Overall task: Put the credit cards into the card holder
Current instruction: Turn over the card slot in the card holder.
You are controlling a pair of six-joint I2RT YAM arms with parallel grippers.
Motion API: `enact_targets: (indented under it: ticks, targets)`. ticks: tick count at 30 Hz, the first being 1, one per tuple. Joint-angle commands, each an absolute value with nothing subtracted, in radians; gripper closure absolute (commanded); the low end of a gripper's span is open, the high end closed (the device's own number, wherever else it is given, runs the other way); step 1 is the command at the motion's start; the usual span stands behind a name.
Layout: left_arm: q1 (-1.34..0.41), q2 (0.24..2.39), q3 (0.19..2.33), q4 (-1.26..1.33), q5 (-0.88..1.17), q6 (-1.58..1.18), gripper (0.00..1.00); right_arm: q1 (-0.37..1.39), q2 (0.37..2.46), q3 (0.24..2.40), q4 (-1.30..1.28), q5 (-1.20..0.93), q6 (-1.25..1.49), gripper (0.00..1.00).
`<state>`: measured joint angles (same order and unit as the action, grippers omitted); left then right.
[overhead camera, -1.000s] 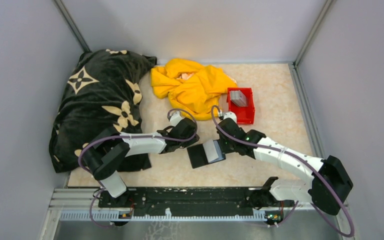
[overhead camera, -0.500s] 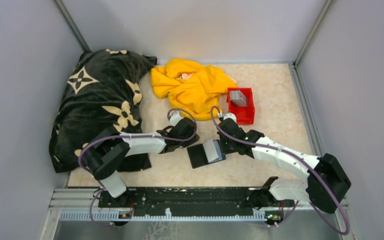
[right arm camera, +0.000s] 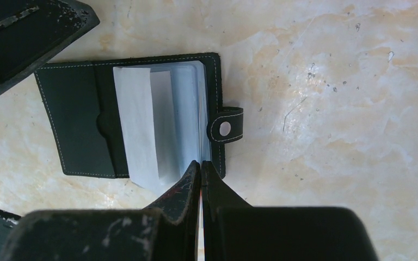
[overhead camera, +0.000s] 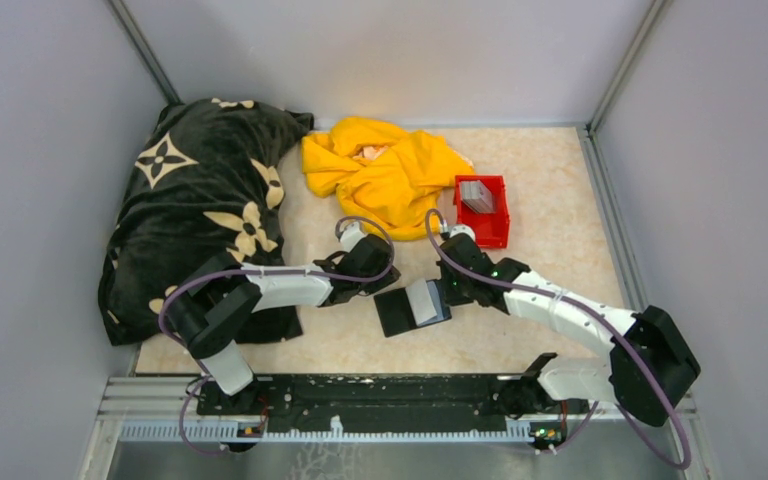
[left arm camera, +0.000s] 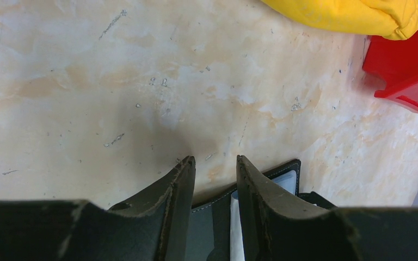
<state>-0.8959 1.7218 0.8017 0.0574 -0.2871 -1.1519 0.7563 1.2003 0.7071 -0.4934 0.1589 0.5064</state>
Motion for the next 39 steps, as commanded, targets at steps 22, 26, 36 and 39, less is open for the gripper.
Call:
enact_targets:
  ticks: [22,26,36,39]
  targets:
    - [-0.895,1.860,0.675,-0.236,-0.235,-1.102,0.57,0.539,1.068,0.522,-0.321,-0.091,0.585,1.00]
    - [-0.893,1.867,0.675,-0.237,-0.235,-1.098,0.57,0.495,1.056,0.483,-0.282,-0.141,0.597,1.00]
    - [-0.894,1.873,0.667,-0.242,-0.234,-1.096,0.58,0.423,1.026,0.388,-0.183,-0.225,0.636,1.00]
    - [-0.893,1.875,0.668,-0.242,-0.232,-1.096,0.58,0.419,1.032,0.376,-0.156,-0.245,0.643,1.00]
